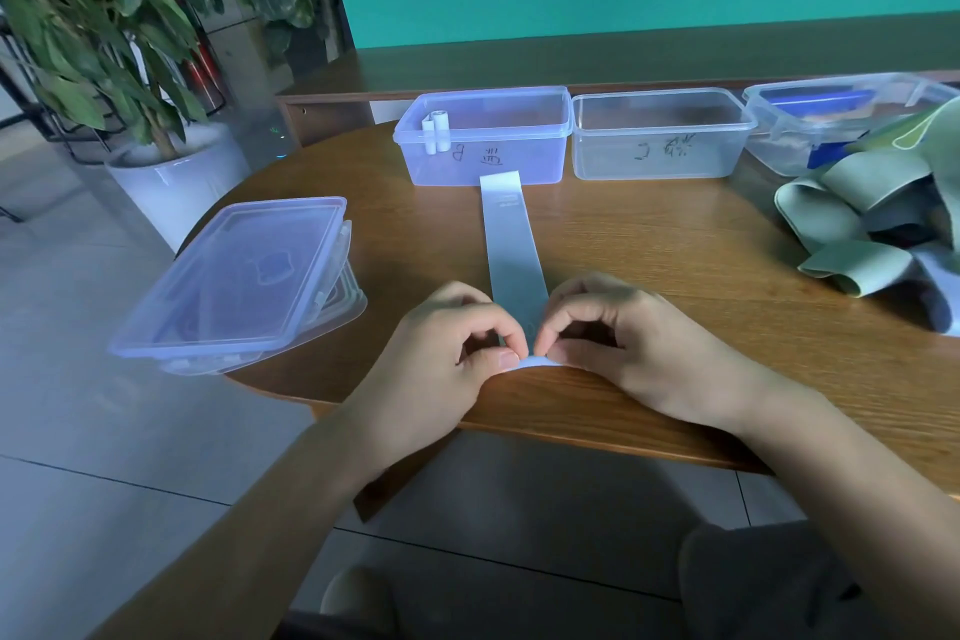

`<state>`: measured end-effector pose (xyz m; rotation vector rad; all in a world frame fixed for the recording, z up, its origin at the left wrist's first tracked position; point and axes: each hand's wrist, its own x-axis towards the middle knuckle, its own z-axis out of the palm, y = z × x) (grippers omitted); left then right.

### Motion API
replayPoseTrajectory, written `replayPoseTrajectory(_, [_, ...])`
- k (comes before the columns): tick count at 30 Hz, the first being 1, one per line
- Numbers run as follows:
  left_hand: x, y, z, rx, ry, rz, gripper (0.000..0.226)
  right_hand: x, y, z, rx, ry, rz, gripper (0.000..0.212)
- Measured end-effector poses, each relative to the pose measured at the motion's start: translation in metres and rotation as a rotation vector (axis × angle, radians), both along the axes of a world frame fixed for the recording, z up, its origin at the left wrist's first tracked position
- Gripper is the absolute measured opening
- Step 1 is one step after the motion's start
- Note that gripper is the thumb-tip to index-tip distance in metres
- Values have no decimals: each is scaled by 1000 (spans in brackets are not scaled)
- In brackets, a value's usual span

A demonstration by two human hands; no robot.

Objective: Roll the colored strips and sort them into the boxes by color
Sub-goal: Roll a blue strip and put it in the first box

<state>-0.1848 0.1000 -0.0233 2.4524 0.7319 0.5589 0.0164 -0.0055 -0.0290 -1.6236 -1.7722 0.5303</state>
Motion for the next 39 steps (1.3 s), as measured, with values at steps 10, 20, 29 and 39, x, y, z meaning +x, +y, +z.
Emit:
replayPoseTrajectory(10, [-3,0,1,43,-23,-29,7,2,-4,-1,43,-97,14,9])
replayPoseTrajectory(20, [2,2,-2,59,-22,50,12,3,-2,1,46,-72,-79,5])
replayPoseTrajectory(29, [5,4,-3,78,18,98,21,5,1,-1,19,-125,-156,19])
replayPoseTrajectory(39, [7,5,-2,50,12,126,12,3,4,1,-23,-108,-219,20])
